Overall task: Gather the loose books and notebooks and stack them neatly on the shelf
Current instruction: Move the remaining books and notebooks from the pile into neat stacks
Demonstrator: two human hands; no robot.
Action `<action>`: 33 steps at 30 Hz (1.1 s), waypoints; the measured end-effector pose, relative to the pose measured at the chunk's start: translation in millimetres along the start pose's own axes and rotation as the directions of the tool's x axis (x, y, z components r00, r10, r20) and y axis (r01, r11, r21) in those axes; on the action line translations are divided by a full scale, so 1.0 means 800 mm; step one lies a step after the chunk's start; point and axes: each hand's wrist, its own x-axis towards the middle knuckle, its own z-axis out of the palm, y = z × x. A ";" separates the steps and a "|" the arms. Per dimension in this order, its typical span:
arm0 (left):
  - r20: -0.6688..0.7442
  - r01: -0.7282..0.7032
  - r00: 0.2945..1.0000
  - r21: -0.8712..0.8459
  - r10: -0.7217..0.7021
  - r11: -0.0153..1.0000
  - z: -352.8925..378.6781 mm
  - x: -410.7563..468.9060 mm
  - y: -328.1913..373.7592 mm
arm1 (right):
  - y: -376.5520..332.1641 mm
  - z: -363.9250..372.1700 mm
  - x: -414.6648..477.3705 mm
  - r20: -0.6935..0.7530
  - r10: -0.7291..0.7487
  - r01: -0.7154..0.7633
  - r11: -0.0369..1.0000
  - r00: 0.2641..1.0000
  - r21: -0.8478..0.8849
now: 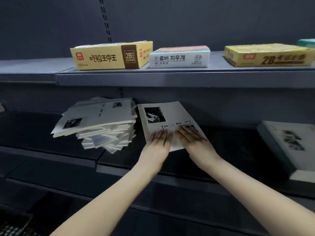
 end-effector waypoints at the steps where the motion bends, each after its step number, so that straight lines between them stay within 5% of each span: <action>1: -0.011 -0.023 1.000 -0.032 0.023 0.999 0.002 0.008 0.013 | 0.011 -0.007 -0.010 0.003 0.024 -0.024 1.000 1.000 -0.009; 15: 0.005 -0.430 0.893 -0.286 0.449 0.857 -0.003 0.106 0.251 | 0.139 -0.147 -0.195 0.097 0.458 -0.405 0.851 0.884 -0.336; 22: 0.062 -0.557 0.792 -0.334 0.608 0.760 0.003 0.110 0.350 | 0.164 -0.188 -0.294 0.201 0.652 -0.528 0.728 0.731 -0.438; 28: 0.195 -0.619 0.706 -0.295 0.680 0.727 0.023 0.090 0.387 | 0.151 -0.194 -0.340 0.459 0.715 -0.587 0.698 0.527 -0.411; 33: 0.208 -0.621 0.705 -0.279 0.678 0.732 0.029 0.092 0.396 | 0.159 -0.199 -0.359 0.528 0.688 -0.612 0.710 0.498 -0.347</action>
